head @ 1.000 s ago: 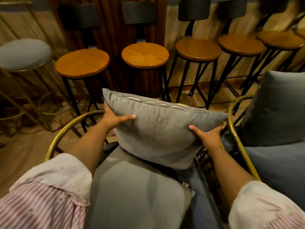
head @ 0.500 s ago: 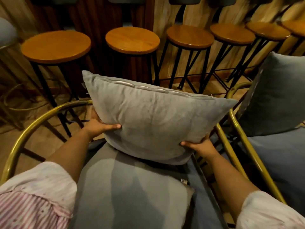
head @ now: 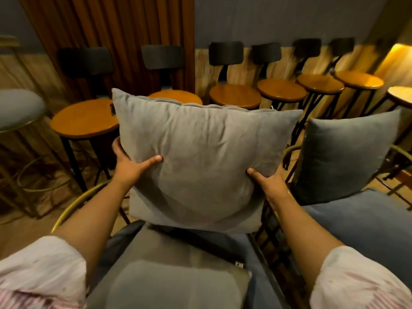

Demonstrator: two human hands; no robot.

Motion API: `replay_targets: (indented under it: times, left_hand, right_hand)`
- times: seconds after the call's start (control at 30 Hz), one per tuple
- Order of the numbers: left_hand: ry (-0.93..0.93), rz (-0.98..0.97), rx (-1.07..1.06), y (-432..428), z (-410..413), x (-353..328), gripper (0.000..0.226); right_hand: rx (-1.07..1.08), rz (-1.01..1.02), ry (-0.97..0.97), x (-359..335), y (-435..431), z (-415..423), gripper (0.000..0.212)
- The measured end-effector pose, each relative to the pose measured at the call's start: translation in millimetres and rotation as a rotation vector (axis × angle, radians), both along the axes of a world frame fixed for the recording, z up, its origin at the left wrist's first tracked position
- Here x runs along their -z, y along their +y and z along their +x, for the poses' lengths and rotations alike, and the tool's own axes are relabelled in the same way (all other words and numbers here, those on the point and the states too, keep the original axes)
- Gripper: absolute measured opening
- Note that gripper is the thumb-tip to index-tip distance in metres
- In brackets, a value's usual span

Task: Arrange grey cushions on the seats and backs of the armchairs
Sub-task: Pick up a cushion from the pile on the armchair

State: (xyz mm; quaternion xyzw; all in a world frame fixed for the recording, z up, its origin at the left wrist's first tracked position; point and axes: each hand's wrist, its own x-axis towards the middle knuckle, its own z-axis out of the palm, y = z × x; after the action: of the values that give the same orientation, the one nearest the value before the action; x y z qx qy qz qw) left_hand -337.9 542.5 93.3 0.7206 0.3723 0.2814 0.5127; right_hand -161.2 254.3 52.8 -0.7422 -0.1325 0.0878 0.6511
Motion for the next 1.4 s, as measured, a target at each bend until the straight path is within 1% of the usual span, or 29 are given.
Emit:
replay_targets:
  times: [0.07,0.17,0.27,0.4,0.57,0.7,0.83,0.93,1.0,1.13,1.27,1.4]
  left_hand:
    - [-0.015,0.042,0.014,-14.0,-2.7,-24.2,0.121]
    - [-0.030,0.075,0.049,-42.3,-8.6,-52.9,0.115]
    - [-0.020,0.095,0.086,-71.6,-9.1,-70.1,0.110]
    - [0.013,0.118,0.132,-124.7,4.1,-84.3,0.109]
    - [0.060,0.162,0.222,-209.4,39.5,-93.0,0.111]
    - [0.115,0.149,0.290,-296.8,81.4,-88.5,0.110]
    - [0.146,0.069,0.351,-382.2,118.7,-78.3,0.113]
    - [0.141,0.025,0.381,-433.1,139.9,-65.9,0.106]
    - [0.153,0.004,0.385,-457.8,154.3,-58.0,0.104]
    - [0.186,-0.023,0.404,-483.6,182.4,-47.5,0.107]
    - [0.220,-0.025,0.434,-506.7,216.9,-35.4,0.099]
    - [0.274,-0.058,0.416,-529.6,249.6,-17.5,0.100]
  right_hand:
    - [0.025,0.019,-0.018,-23.3,-11.9,-4.6,0.128]
    - [0.061,-0.004,-0.058,-55.1,-35.1,-16.5,0.121]
    - [0.083,-0.022,-0.099,-72.6,-65.8,-21.3,0.121]
    - [0.106,-0.014,-0.098,-87.5,-122.2,-16.2,0.103]
    - [0.171,-0.057,-0.089,-101.9,-216.5,4.8,0.099]
    - [0.228,-0.072,-0.075,-106.8,-310.2,29.6,0.103]
    - [0.251,-0.113,-0.045,-106.9,-402.3,57.9,0.094]
    - [0.267,-0.133,-0.019,-106.6,-451.1,79.6,0.093]
    - [0.276,-0.151,0.007,-104.1,-475.3,93.9,0.094]
    - [0.252,-0.173,0.023,-95.7,-502.1,118.7,0.099]
    - [0.273,-0.184,0.080,-80.2,-528.6,144.6,0.096]
    - [0.253,-0.209,0.101,-70.0,-550.4,184.8,0.092]
